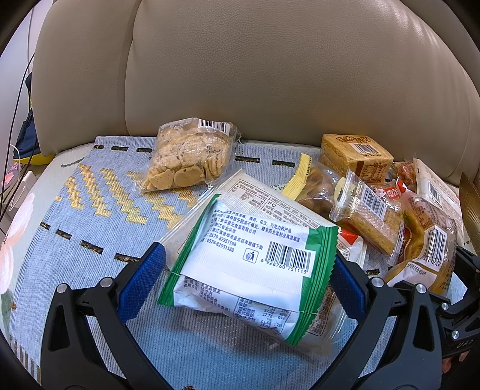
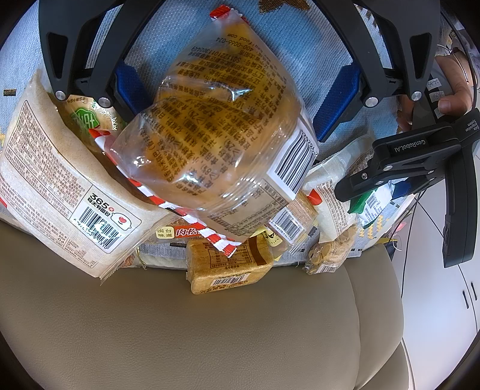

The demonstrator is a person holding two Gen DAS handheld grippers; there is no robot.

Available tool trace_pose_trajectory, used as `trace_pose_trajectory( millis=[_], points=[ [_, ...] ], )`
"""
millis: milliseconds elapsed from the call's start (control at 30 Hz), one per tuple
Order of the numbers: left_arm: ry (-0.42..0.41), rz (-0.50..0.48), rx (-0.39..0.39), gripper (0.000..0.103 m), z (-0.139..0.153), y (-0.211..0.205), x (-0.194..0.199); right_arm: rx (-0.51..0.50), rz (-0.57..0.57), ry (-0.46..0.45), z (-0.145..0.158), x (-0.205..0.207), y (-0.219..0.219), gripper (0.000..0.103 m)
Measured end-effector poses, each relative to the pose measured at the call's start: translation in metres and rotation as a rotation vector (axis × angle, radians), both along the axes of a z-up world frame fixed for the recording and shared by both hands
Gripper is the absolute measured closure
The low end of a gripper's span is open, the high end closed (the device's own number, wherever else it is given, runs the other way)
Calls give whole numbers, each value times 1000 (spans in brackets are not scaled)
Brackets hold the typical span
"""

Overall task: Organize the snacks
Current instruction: 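Grasp the green-edged biscuit pack with left gripper while right grasps clear bread bag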

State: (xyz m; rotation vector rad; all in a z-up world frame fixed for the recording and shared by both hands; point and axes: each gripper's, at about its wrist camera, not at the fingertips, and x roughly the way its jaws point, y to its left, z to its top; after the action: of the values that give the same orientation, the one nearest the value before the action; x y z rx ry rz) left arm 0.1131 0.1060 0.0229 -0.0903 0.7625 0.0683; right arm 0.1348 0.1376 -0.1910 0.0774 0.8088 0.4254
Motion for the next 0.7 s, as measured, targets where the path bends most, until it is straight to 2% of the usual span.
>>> trace_pose_trajectory(
  millis=[567,700],
  points=[
    [0,0,-2,3,0,0,0,1,0,0,0,0,0,5],
    [-1,1,3,3,0,-1,0,41,2,4,2,0,-1,5]
  ],
)
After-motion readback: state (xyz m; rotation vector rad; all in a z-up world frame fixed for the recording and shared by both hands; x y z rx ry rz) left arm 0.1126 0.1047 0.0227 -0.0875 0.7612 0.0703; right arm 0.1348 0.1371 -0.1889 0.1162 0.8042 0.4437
